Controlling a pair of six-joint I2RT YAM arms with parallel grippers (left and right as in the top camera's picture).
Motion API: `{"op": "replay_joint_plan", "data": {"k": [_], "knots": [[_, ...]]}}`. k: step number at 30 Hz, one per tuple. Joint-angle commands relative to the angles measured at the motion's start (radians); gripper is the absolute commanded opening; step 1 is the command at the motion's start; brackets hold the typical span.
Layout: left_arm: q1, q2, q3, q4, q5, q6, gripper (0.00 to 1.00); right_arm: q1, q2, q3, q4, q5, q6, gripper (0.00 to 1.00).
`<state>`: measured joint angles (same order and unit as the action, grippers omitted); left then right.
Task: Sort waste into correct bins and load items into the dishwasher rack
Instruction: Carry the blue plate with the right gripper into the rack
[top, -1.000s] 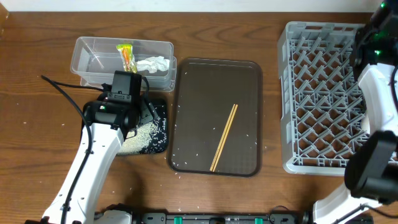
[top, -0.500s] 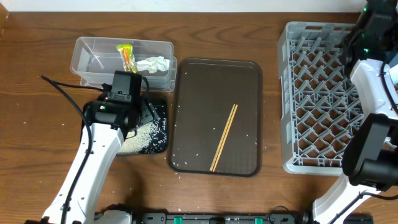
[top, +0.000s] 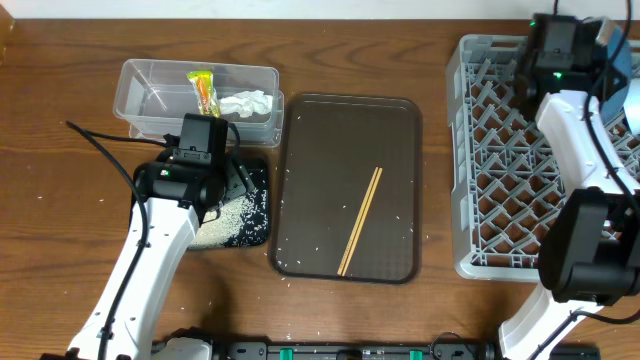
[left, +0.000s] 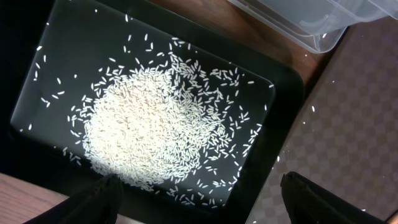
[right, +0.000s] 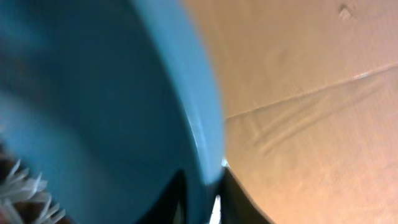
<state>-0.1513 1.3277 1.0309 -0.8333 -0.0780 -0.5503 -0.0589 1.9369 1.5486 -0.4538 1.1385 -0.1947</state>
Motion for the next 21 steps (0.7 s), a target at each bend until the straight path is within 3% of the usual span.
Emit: {"op": "replay_joint_plan", "data": {"k": [1,2,11,16,21], "knots": [[0.006,0.005,0.007,-0.003,-0.001,-0.005,0.84,0.026,0.043,-0.026,-0.069,-0.238,0.136,0.29],[0.006,0.005,0.007,-0.003,-0.001,-0.005,0.84,0.029,0.040,-0.026,-0.088,-0.267,0.138,0.39],[0.006,0.005,0.007,-0.003,-0.001,-0.005,0.85,0.049,-0.095,-0.026,-0.131,-0.344,0.142,0.85],[0.006,0.005,0.007,-0.003,-0.001,-0.005,0.85,0.051,-0.255,-0.025,-0.127,-0.513,0.142,0.90],[0.006,0.005,0.007,-0.003,-0.001,-0.005,0.84,0.051,-0.361,-0.026,-0.166,-0.984,0.142,0.89]]}}
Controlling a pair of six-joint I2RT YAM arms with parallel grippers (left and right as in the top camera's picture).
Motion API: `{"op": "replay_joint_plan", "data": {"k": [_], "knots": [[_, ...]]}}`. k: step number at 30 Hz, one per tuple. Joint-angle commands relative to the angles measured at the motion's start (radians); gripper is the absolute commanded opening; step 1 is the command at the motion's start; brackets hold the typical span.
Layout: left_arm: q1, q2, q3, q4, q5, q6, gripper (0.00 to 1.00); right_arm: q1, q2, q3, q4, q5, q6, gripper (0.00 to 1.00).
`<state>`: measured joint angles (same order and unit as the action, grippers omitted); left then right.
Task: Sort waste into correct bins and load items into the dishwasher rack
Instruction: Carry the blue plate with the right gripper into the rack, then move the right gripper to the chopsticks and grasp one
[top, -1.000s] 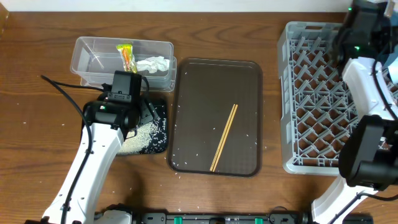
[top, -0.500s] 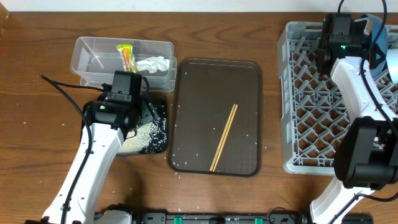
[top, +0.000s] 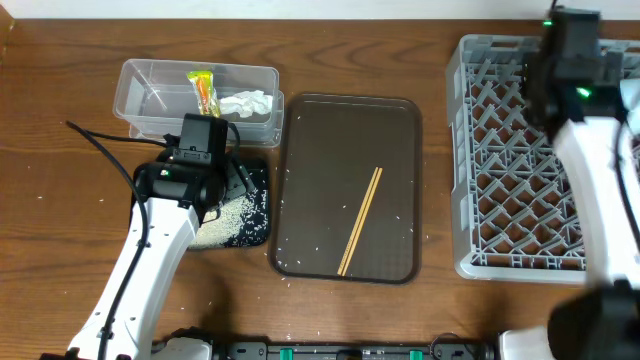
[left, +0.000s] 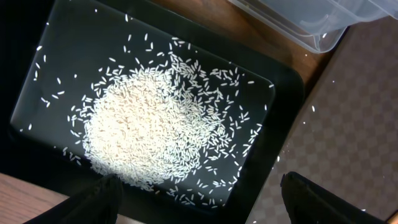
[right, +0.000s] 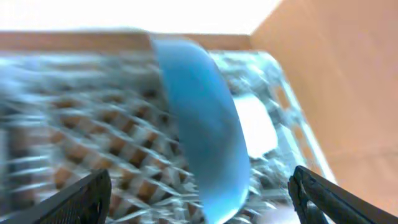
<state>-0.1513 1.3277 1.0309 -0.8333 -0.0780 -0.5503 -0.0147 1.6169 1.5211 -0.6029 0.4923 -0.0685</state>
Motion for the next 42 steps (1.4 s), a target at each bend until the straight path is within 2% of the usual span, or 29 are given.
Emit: {"op": "replay_joint_plan", "data": {"k": [1,3,5,15,25,34,42], "knots": [[0.006,0.005,0.007,-0.003,-0.001,-0.005,0.84,0.007,-0.046,0.002,-0.028,-0.422,0.016,0.86],[0.006,0.005,0.007,-0.003,-0.001,-0.005,0.85,0.010,-0.046,0.002,-0.062,-0.566,0.022,0.78],[0.006,0.005,0.007,-0.003,-0.001,-0.005,0.84,0.022,-0.034,0.001,-0.108,-0.643,0.057,0.74],[0.006,0.005,0.007,-0.003,-0.001,-0.005,0.84,0.090,0.029,0.000,-0.277,-0.653,0.068,0.75],[0.006,0.005,0.007,-0.003,-0.001,-0.005,0.85,0.152,0.038,-0.006,-0.279,-0.654,0.076,0.74],[0.006,0.005,0.007,-0.003,-0.001,-0.005,0.84,0.296,0.039,-0.082,-0.265,-0.654,0.082,0.74],[0.006,0.005,0.007,-0.003,-0.001,-0.005,0.85,0.460,0.039,-0.278,-0.186,-0.653,0.298,0.69]]}}
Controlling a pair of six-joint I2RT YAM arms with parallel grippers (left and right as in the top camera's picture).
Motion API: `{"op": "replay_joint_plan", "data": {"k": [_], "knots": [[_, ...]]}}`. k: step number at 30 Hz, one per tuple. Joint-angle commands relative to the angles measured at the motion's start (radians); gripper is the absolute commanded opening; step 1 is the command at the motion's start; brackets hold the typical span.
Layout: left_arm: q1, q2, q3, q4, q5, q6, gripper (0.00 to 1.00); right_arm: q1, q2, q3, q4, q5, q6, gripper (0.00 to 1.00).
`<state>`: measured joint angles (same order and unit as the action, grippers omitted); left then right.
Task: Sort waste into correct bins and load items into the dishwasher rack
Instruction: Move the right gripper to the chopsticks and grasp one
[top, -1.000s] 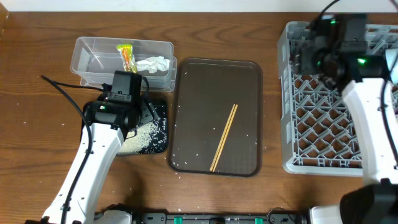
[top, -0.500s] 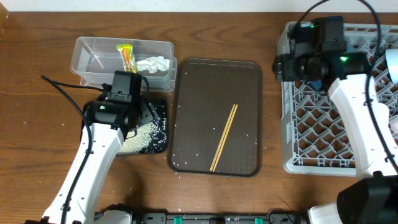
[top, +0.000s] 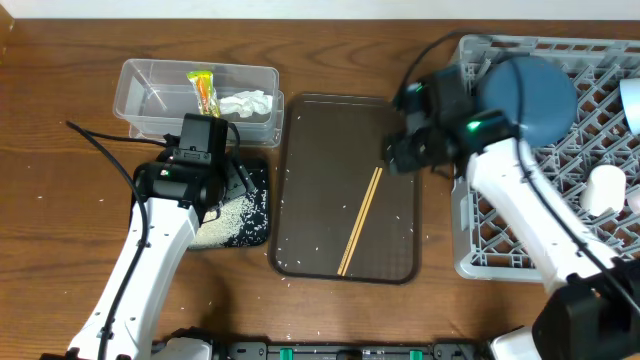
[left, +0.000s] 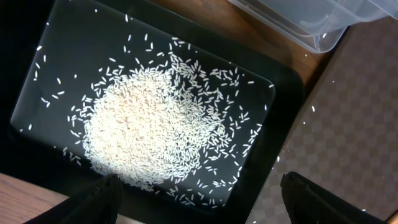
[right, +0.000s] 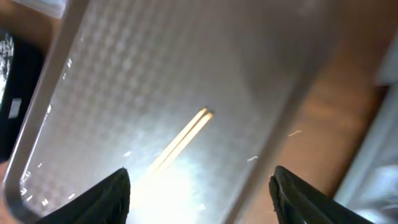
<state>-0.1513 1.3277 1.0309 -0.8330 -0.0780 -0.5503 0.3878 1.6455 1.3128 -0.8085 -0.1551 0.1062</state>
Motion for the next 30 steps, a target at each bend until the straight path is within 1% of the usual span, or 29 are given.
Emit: {"op": "replay_joint_plan", "data": {"k": [1,5,9,12,15,24,30], "knots": [[0.006,0.005,0.007,-0.003,-0.001,-0.005,0.84,0.074,0.010,-0.097,0.034,-0.006,0.151,0.67],[0.006,0.005,0.007,-0.003,-0.001,-0.005,0.84,0.139,0.010,-0.216,0.122,-0.006,0.252,0.59],[0.006,0.005,0.007,-0.003,-0.001,-0.005,0.85,0.193,0.010,-0.314,0.218,0.039,0.314,0.58],[0.006,0.005,0.007,-0.003,-0.001,-0.005,0.85,0.220,0.010,-0.354,0.242,0.124,0.364,0.57],[0.006,0.005,0.007,-0.003,-0.001,-0.005,0.84,0.233,0.013,-0.371,0.253,0.183,0.388,0.57],[0.006,0.005,0.007,-0.003,-0.001,-0.005,0.85,0.235,0.093,-0.373,0.309,0.164,0.406,0.57],[0.006,0.005,0.007,-0.003,-0.001,-0.005,0.85,0.235,0.122,-0.373,0.309,0.180,0.414,0.55]]}}
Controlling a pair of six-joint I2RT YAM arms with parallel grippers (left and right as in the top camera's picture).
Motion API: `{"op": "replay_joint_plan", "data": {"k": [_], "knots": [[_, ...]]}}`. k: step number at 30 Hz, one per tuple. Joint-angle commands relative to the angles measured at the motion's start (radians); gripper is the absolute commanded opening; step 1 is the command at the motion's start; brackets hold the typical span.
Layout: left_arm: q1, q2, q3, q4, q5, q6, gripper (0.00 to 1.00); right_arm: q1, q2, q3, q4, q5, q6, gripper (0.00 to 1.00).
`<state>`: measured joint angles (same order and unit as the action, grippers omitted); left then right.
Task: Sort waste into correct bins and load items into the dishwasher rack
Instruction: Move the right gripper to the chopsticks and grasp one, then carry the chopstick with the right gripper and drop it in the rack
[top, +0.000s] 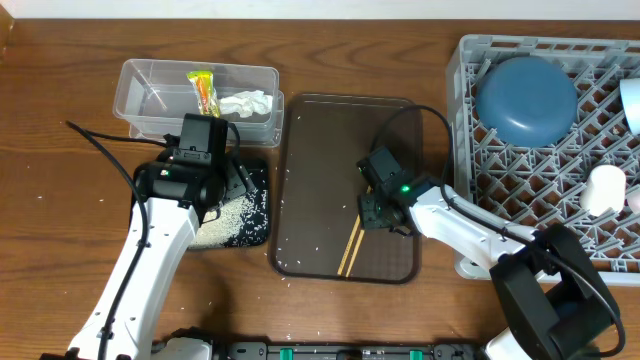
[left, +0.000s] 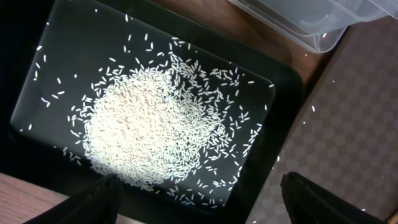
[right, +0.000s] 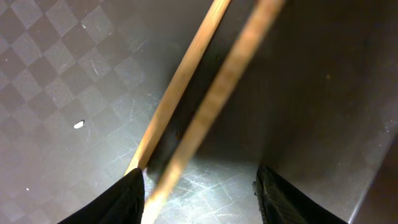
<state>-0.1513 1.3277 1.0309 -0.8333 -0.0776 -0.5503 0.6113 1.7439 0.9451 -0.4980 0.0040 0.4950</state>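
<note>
Two wooden chopsticks (top: 350, 252) lie side by side on the brown tray (top: 300, 150). My right gripper (top: 374, 207) is down low over their upper half. In the right wrist view the gripper (right: 200, 190) is open and the chopsticks (right: 186, 81) run between its fingers (right: 121, 199). A blue bowl (top: 525, 98) sits upside down in the grey dishwasher rack (top: 468, 262). My left gripper (left: 199, 196) hangs open above the black tray (left: 283, 124) of spilled rice (left: 146, 127), holding nothing.
A clear bin (top: 140, 95) at the back left holds a yellow wrapper (top: 204, 90) and a crumpled tissue (top: 247, 102). White cups (top: 604, 190) stand at the rack's right side. Rice grains are scattered over both trays and the wooden table.
My right gripper was at the brown tray's upper right corner, high above the chopsticks. It is now low at the tray's middle with the chopsticks between its open fingers. The left arm is unchanged.
My right gripper first held the blue bowl over the rack. Then it was open with the bowl left in the rack. It later stood over the brown tray and is now down at the chopsticks. The left gripper stayed open over the rice tray throughout.
</note>
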Motion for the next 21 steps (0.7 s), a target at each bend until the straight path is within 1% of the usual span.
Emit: {"op": "replay_joint_plan", "data": {"k": [1,4,5,7,10,11,13,14,18,21], "knots": [[0.006,0.005,0.007,-0.003,-0.001,-0.005,0.85,0.012,0.024,-0.006,-0.005,0.031,0.025,0.55],[0.006,0.005,0.007,-0.003,-0.001,-0.005,0.85,0.012,0.024,-0.006,-0.019,0.081,0.025,0.54],[0.006,0.005,0.007,-0.003,-0.001,-0.005,0.85,0.012,0.024,-0.006,-0.028,0.101,0.025,0.50],[0.006,0.005,0.007,-0.003,-0.001,-0.005,0.85,0.011,0.024,-0.006,-0.039,0.119,0.029,0.41],[0.006,0.005,0.007,-0.003,-0.001,-0.005,0.85,0.011,0.024,-0.006,-0.044,0.119,0.032,0.31],[0.006,0.005,0.007,-0.003,-0.001,-0.005,0.85,0.011,0.024,-0.006,-0.048,0.119,0.032,0.25],[0.006,0.005,0.007,-0.003,-0.001,-0.005,0.84,0.011,0.024,-0.006,-0.056,0.119,0.047,0.17],[0.006,0.005,0.007,-0.003,-0.001,-0.005,0.84,0.011,0.024,-0.006,-0.062,0.120,0.063,0.15],[0.006,0.005,0.007,-0.003,-0.001,-0.005,0.85,0.008,0.024,-0.005,-0.052,0.123,0.077,0.12],[0.006,0.005,0.007,-0.003,-0.001,-0.005,0.85,-0.006,0.024,-0.004,-0.023,0.123,0.077,0.01]]}}
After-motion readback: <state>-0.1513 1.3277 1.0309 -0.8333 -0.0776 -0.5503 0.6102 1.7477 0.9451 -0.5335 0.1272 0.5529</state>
